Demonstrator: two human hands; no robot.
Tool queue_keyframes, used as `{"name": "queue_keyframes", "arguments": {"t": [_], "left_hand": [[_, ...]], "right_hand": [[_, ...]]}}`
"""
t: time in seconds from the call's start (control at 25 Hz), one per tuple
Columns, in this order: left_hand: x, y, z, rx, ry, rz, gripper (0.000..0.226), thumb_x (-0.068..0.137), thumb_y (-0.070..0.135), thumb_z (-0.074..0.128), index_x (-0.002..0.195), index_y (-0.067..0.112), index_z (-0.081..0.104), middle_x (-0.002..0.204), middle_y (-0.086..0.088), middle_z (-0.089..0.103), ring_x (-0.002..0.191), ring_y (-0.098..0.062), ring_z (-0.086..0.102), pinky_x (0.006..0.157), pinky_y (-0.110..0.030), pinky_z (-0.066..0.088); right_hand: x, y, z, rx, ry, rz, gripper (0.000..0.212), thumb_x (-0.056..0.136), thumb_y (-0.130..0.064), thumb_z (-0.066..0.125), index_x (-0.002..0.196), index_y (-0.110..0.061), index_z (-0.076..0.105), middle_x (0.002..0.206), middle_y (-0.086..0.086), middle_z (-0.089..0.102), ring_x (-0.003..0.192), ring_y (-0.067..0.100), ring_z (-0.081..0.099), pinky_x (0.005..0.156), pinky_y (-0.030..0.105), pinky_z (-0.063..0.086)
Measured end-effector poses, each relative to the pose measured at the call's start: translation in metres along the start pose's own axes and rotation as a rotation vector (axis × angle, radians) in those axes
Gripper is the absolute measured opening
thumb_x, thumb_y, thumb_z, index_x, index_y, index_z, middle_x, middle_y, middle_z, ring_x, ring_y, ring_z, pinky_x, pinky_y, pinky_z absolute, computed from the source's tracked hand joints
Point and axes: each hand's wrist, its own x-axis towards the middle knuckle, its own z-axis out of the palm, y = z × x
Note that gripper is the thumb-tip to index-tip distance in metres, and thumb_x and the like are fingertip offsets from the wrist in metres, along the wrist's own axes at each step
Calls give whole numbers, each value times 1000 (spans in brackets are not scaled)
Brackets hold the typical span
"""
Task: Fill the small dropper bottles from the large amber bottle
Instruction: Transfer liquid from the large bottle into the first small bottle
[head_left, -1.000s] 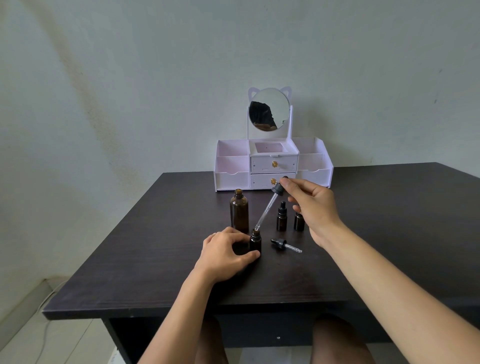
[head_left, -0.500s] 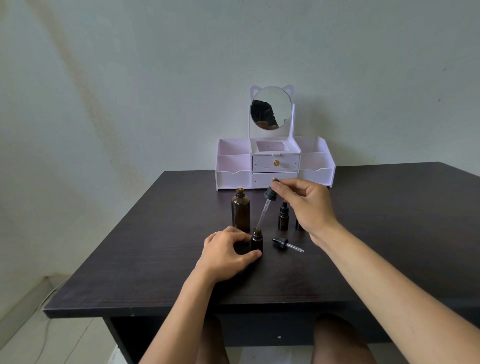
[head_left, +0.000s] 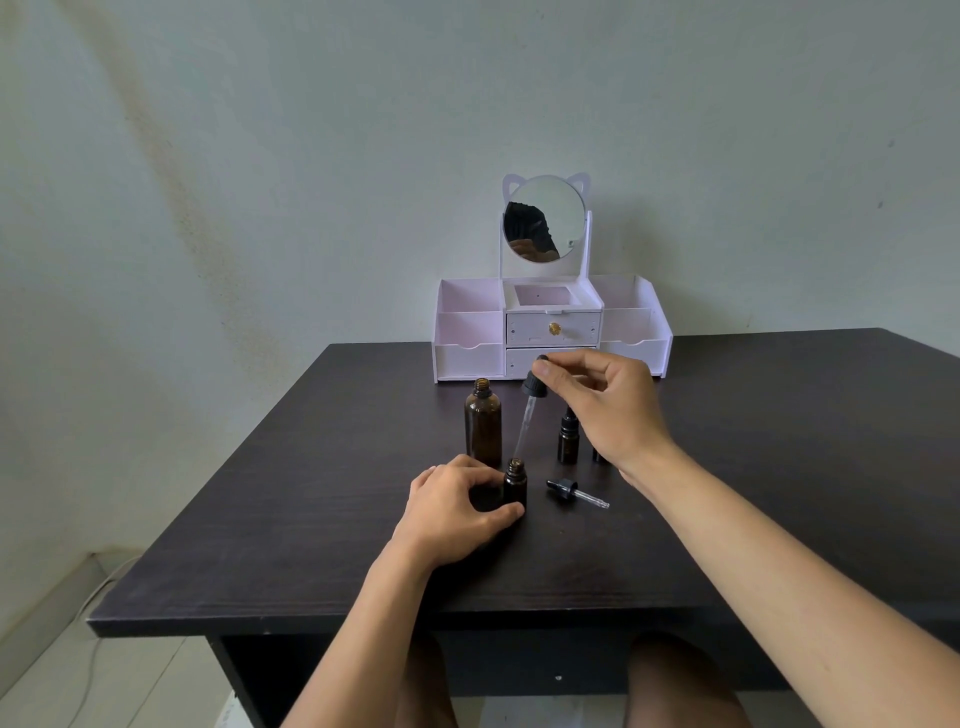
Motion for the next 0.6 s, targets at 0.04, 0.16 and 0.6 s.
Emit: {"name": "queue_keyframes", "arguments": {"t": [0.04,0.16,0.6], "left_hand": [[0,0,0,-3,-2,-1,43,79,59,71,117,40,68,116,25,53,111,-5,51,112,-41,34],[2,-6,-5,-92,-73,-28,37,76,47,78,110,43,66,116,22,61,112,-3,55,104,-30,39],[48,-26,-19,-156,77,-136,79,67,53,86,135,33,53,122,13,62,114,-7,58,101,-29,46]], "right_hand": [[2,-4,0,16,10,-10,3,86,-24,78,88,-26,78,83,-16,76,75,-5,66,73,10,50],[14,-17,-3,84,52,-47,8,88,-24,77,86,-31,76,81,-18,76,76,-3,67,76,12,52],[66,-22,16,96,89,-95,9,87,-26,77,83,-33,75,75,-19,75,70,-3,67,76,20,53]]}}
